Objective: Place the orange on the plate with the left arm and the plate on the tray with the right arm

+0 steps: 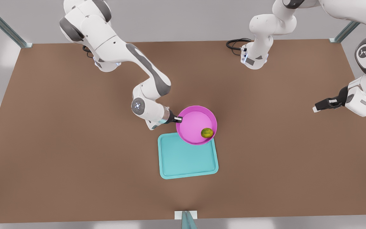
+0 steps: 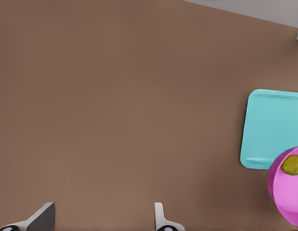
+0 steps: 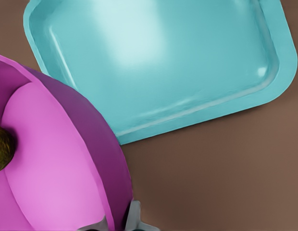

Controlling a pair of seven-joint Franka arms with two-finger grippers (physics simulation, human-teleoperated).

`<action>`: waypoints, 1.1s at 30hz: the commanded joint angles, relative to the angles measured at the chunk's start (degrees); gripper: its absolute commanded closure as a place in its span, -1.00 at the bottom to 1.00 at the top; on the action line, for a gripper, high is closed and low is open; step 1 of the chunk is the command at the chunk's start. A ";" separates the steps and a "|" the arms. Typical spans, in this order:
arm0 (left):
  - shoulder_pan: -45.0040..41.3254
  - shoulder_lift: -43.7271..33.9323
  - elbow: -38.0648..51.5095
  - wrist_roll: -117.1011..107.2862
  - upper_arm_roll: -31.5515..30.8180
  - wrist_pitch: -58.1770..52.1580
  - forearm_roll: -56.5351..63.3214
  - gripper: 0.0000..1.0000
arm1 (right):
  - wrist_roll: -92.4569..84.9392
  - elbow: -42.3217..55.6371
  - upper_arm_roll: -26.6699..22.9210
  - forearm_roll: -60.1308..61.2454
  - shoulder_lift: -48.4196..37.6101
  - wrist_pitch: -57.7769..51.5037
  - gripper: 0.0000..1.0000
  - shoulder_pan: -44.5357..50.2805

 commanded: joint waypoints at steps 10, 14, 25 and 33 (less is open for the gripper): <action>-0.02 0.37 0.03 0.44 0.02 0.71 -0.08 -1.00 | -0.11 6.24 -2.48 -0.56 9.13 6.51 0.57 -0.11; -0.02 0.28 0.03 0.44 0.02 0.54 -0.08 -1.00 | -0.55 6.15 -2.48 -0.47 9.48 6.42 -1.00 -0.11; -0.02 0.28 -0.15 0.44 0.02 0.54 -0.08 -1.00 | -4.04 -0.18 -12.30 -3.10 -9.66 -23.04 -1.00 -2.12; -0.02 0.28 -0.24 0.44 0.02 0.54 -0.08 -1.00 | -32.55 5.18 -19.00 -44.77 -34.11 -52.91 -1.00 -10.04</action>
